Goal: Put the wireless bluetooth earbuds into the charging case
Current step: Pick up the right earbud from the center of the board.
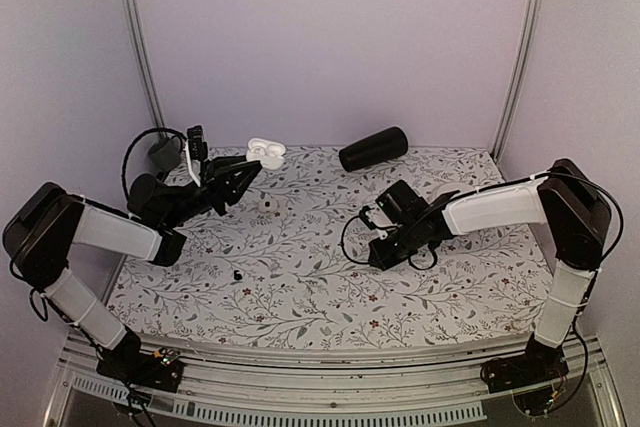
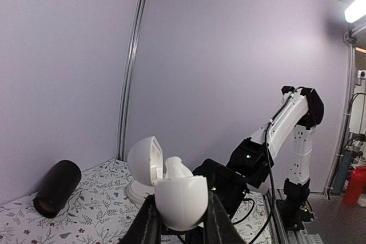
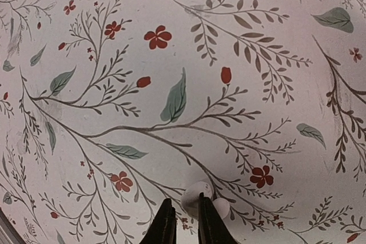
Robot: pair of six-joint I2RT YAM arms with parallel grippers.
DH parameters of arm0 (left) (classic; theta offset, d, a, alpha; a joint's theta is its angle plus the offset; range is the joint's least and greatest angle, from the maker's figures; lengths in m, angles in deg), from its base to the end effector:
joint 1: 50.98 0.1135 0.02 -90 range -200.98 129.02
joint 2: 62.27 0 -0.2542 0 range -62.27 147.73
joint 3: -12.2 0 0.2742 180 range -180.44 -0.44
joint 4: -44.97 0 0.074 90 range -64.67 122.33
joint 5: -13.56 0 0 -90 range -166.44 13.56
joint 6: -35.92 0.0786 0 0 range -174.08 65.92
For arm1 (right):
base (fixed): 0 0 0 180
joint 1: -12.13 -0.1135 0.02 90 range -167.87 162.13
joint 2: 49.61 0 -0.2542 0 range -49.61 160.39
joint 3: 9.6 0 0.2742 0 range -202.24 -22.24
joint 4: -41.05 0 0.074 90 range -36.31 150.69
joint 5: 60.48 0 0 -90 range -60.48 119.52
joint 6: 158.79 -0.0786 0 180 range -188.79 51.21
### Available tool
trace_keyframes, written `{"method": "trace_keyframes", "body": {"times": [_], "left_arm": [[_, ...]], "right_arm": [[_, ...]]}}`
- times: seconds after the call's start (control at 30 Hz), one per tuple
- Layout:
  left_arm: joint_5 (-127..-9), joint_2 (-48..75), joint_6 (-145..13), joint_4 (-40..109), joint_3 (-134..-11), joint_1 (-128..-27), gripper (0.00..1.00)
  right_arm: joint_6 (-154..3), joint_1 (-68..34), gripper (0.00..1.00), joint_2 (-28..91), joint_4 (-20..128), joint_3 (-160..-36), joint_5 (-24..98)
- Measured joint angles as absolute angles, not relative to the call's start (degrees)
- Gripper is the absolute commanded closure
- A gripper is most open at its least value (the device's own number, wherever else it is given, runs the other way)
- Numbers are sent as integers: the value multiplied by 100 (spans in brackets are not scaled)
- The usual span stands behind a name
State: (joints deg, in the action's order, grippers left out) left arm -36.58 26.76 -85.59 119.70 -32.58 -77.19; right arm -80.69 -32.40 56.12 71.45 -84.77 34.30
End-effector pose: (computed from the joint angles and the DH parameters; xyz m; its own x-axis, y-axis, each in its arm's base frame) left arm 0.2719 -0.1900 0.2445 -0.0482 -0.4234 -0.9046 0.9494 0.2621 -0.1733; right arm 0.2798 0.2845 0.0856 -0.7599 -0.4593 -0.4600 -0.5835 0.7938 0.1714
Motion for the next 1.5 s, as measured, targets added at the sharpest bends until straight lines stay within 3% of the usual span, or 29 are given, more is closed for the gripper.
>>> {"method": "trace_keyframes", "body": {"times": [0.27, 0.33, 0.47, 1.07, 1.3, 1.5], "left_arm": [[-3658, 2676, -8557, 11970, -3258, -7719, 100], [-3658, 2676, -8557, 11970, -3258, -7719, 100], [-3658, 2676, -8557, 11970, -3258, -7719, 100], [-3651, 2676, -8559, 11970, -3267, -7719, 100], [-3641, 2674, -8557, 11972, -3267, -7719, 100], [-3641, 2674, -8557, 11970, -3267, -7719, 100]], "right_arm": [[-8054, -3240, 82, 5612, 7176, -8477, 3430], [-8048, -3240, 77, 5612, 7176, -8477, 3430], [-8008, -3240, 75, 5634, 7169, -8477, 3430], [-7733, -3113, 76, 5769, 7176, -8658, 3286], [-7621, -3043, 80, 5826, 7204, -8660, 3257], [-7575, -3024, 91, 5835, 7206, -8660, 3253]]}}
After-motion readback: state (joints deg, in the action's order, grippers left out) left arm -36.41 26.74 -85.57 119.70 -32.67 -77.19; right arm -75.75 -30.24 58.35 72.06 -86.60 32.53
